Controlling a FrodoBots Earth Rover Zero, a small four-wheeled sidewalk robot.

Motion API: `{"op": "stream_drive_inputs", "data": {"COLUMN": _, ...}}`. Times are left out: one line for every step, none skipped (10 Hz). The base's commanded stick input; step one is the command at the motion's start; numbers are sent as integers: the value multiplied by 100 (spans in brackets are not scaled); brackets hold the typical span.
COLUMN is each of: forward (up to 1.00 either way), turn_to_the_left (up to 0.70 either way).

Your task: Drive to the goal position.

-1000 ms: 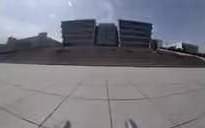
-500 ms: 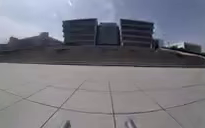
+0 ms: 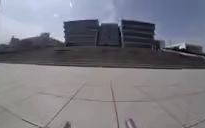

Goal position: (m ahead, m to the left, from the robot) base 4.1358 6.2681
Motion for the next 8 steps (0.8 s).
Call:
{"op": "stream_drive_inputs", "data": {"forward": 100, "turn_to_the_left": 40}}
{"op": "stream_drive_inputs", "data": {"forward": 100, "turn_to_the_left": 40}}
{"op": "stream_drive_inputs", "data": {"forward": 100, "turn_to_the_left": 40}}
{"op": "stream_drive_inputs", "data": {"forward": 100, "turn_to_the_left": 40}}
{"op": "stream_drive_inputs", "data": {"forward": 100, "turn_to_the_left": 0}}
{"op": "stream_drive_inputs", "data": {"forward": 100, "turn_to_the_left": 5}}
{"op": "stream_drive_inputs", "data": {"forward": 100, "turn_to_the_left": 12}}
{"op": "stream_drive_inputs", "data": {"forward": 100, "turn_to_the_left": 40}}
